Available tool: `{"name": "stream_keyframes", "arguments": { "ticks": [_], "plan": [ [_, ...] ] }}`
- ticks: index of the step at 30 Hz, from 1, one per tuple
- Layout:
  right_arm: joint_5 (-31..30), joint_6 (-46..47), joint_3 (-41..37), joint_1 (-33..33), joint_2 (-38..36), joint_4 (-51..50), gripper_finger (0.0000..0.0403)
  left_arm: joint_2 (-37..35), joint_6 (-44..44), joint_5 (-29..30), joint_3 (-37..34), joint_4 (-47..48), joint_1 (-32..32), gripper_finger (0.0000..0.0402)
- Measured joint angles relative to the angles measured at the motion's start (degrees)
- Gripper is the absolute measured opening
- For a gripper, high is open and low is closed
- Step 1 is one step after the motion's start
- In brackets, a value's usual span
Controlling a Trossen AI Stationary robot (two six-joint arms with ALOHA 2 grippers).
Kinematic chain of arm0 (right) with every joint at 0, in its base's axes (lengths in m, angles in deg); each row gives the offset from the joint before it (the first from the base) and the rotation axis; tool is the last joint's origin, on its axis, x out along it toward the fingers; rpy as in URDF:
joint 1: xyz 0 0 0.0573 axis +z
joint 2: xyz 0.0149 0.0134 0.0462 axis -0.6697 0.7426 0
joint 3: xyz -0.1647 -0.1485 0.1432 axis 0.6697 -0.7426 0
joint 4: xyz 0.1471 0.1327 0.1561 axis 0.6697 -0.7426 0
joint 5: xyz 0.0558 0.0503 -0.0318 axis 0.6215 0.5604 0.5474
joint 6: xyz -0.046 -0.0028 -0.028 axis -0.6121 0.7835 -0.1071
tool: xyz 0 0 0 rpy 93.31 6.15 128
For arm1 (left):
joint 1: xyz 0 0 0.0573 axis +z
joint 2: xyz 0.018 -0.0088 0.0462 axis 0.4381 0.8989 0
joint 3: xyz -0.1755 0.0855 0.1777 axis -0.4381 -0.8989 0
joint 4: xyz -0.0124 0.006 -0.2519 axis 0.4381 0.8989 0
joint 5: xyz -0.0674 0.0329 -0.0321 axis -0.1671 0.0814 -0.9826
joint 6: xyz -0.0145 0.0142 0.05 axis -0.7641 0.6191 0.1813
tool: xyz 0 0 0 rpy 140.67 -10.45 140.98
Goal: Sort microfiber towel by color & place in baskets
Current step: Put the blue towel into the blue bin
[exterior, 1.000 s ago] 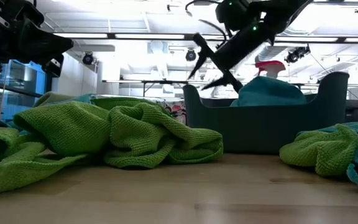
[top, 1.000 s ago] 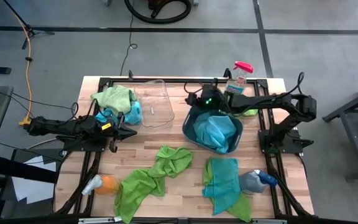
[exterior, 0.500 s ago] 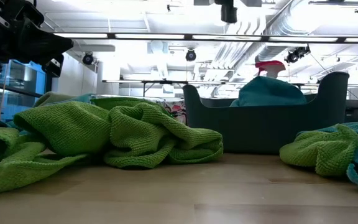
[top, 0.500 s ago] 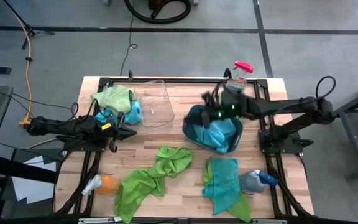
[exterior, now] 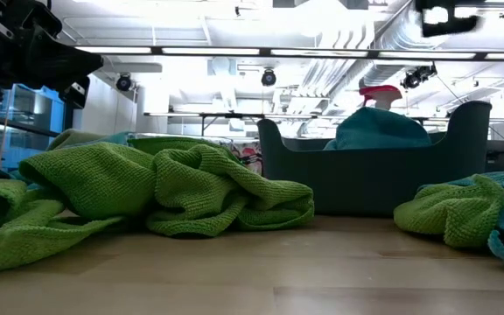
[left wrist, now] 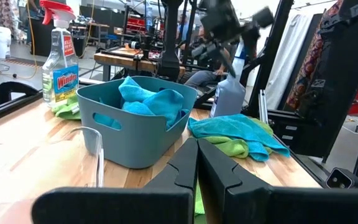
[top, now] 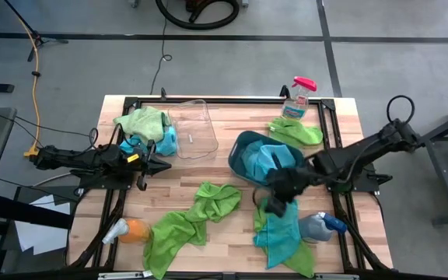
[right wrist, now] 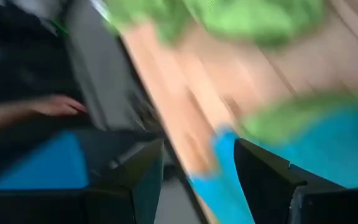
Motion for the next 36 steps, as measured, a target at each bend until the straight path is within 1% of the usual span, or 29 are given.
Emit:
{"name": "stream_keyframes", "arguments": {
  "ticks": [4,7,12,15,20,25,36],
  "plan": [
    [-2.4,-0.9,-0.2,4.54,0.62,-10.33,0.0193,0.0,0.0,0.0,0.0,0.01,-0.01,0.0],
    [-4.19,-0.9,-0.26,6.96,1.86,-14.21,0.0193,0.01,0.0,0.0,0.0,0.01,0.0,0.0],
    [-4.37,-0.75,-0.26,9.22,5.15,-14.46,0.0193,0.0,0.0,0.0,0.0,0.02,-0.02,0.0],
    [-3.51,1.91,-0.26,9.83,7.48,-14.43,0.0193,0.01,0.0,0.0,0.0,0.0,0.0,0.0],
    [-2.39,8.1,-0.26,9.95,10.84,-14.39,0.0193,0.01,0.0,0.0,0.0,0.01,-0.01,0.0],
    [-3.76,11.21,-0.26,9.93,13.33,-14.38,0.0193,0.0,0.0,0.0,0.0,0.01,0.0,0.0],
    [-3.23,14.24,-0.28,9.93,19.94,-13.95,0.0193,0.0,-0.02,0.0,0.0,0.0,-0.02,0.0]
  ]
}}
